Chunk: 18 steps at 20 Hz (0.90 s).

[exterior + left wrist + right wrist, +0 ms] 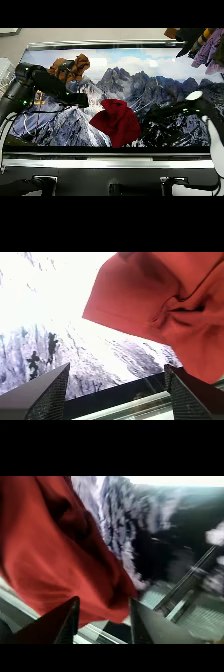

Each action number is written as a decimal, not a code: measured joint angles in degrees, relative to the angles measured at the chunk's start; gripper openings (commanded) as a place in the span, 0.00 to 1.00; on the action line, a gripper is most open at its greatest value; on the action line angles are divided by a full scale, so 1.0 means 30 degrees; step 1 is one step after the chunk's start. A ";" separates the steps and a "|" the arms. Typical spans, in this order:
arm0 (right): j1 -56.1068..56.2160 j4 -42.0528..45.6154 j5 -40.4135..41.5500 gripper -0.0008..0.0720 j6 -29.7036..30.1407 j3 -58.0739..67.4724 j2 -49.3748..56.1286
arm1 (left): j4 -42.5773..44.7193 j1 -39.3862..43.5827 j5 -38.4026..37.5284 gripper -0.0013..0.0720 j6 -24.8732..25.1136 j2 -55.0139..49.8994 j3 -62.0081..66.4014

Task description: Fold the clothes and pants, and hang the long-sleeved shirts on hangers.

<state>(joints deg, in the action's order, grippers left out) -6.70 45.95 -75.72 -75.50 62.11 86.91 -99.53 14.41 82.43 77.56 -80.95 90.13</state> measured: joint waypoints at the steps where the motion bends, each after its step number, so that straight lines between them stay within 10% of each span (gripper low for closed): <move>1: 0.0597 -0.0321 0.0401 0.54 0.0335 -0.0240 0.0444 | 0.0029 -0.0022 0.0015 0.94 0.0000 -0.0007 -0.0051; 3: 0.1668 -0.0743 0.1027 0.50 0.0729 -0.0525 0.1202 | 0.0262 -0.0029 0.0007 0.94 0.0000 -0.0022 -0.0124; 6: 0.2725 -0.1115 0.1705 0.05 0.1056 -0.0707 0.1894 | 0.0670 -0.0073 0.0197 0.94 -0.0007 -0.0022 -0.0168; 12: 0.3016 -0.1005 0.2047 0.05 0.1282 -0.0794 0.1654 | 0.0554 -0.1770 -0.1377 0.94 -0.0066 0.0743 -0.2980; 18: 0.3016 -0.0692 0.1093 0.05 0.1319 -0.0801 0.1035 | -0.8116 -0.5078 -0.7439 0.94 0.3861 0.0539 -0.9996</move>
<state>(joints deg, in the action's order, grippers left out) 2.35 43.88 -72.44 -71.55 59.70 90.02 -123.87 -0.82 60.12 89.14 -79.33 60.14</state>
